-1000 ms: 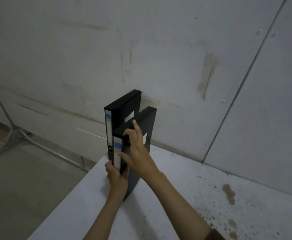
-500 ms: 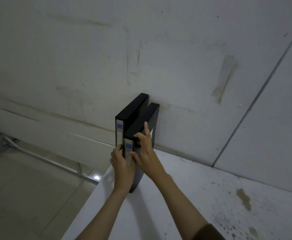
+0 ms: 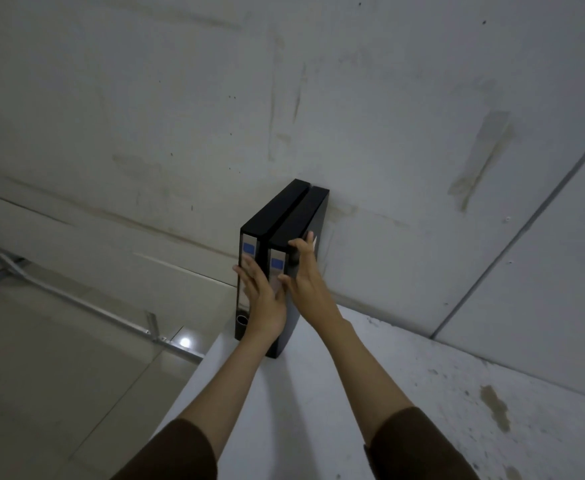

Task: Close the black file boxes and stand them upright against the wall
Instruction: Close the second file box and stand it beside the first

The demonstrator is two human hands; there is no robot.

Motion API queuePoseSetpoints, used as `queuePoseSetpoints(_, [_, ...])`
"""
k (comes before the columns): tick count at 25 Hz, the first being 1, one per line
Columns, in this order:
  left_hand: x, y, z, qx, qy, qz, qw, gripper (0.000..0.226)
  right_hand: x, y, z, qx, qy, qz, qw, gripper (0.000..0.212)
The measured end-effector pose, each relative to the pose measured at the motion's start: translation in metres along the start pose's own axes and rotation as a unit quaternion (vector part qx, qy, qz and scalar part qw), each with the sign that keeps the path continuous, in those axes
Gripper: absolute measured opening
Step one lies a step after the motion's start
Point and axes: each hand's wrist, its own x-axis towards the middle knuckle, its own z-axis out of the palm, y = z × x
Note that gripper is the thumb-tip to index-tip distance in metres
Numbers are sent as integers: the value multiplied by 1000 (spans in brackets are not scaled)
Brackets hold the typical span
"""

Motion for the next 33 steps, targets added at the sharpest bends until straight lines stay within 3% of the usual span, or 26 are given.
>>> queuePoseSetpoints(12, [1,5,4,12,-13,-14,1000,90,12,6,9,4,31,-23,999,50])
queuePoseSetpoints(19, [-6,8,3,-7,7,-26,1000,93,4,10,7,17,50,-30,998,76])
queuePoseSetpoints(26, [-31,22,7,-19,42,-24,999,85,-16,5,-8,14,39,-31,999,83])
queuePoseSetpoints(33, [-78,48,40,-14,64,-4,998,68,-75,1,-60,-25,64,-47,997,70])
